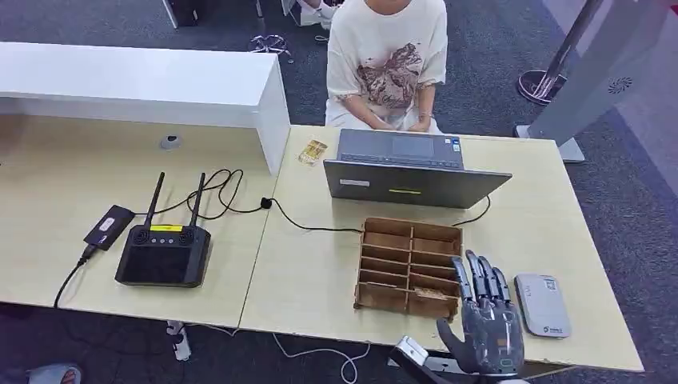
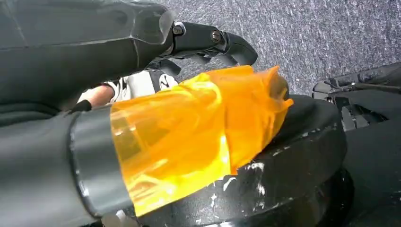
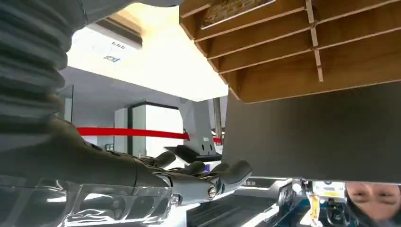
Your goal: Pass the card to the sensor for recognition and then transmit it.
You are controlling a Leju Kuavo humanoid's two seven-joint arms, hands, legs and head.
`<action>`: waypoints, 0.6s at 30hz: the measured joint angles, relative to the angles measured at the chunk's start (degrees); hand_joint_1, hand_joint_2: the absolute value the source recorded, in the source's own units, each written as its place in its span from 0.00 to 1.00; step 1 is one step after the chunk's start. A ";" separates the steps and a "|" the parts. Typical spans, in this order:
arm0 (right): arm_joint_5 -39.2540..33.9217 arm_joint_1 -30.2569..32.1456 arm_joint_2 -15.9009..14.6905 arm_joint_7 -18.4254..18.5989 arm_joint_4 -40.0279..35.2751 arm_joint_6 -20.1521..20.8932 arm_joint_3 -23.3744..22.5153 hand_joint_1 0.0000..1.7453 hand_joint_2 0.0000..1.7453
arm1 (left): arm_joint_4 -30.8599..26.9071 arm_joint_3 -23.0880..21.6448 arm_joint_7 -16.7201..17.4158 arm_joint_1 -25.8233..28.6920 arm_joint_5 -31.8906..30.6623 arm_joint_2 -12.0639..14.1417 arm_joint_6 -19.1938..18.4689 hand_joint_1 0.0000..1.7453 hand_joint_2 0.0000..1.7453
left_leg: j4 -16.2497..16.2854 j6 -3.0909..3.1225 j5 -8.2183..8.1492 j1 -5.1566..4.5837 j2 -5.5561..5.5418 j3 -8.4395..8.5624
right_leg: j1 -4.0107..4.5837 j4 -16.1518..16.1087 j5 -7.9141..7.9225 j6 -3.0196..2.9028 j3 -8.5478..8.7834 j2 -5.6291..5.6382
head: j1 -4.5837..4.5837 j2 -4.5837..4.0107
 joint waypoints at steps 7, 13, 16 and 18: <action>-0.81 -0.76 0.00 -0.33 0.74 0.31 0.20 0.00 1.00 | -0.02 0.00 0.24 -0.02 -0.11 0.00 0.00 0.00 0.00 | 0.00 0.00 0.00 0.00 0.00 0.00 | 0.00 0.00 0.00 0.00 0.00 0.00 | 0.00 0.00; -1.40 -1.17 0.00 -0.50 0.90 1.88 0.33 0.00 1.00 | -0.02 0.00 0.37 -0.03 -0.35 0.00 -0.02 0.00 0.00 | 0.00 0.00 0.00 0.00 0.00 0.00 | 0.00 0.00 0.00 0.00 0.00 0.00 | 0.00 0.00; -1.42 -1.51 0.00 -0.50 1.14 2.21 0.33 0.00 1.00 | -0.02 0.00 0.37 -0.03 -0.35 0.00 -0.02 0.00 0.00 | 0.00 0.00 0.00 0.00 0.00 0.00 | 0.00 0.00 0.00 0.00 0.00 0.00 | 0.00 0.00; -1.44 -1.68 0.00 -0.50 1.31 2.21 0.33 0.00 1.00 | -0.02 0.02 0.37 -0.03 -0.35 0.00 -0.02 0.00 0.00 | 0.00 0.00 0.00 0.00 0.00 0.00 | 0.00 0.00 0.00 0.00 0.00 0.00 | 0.00 0.00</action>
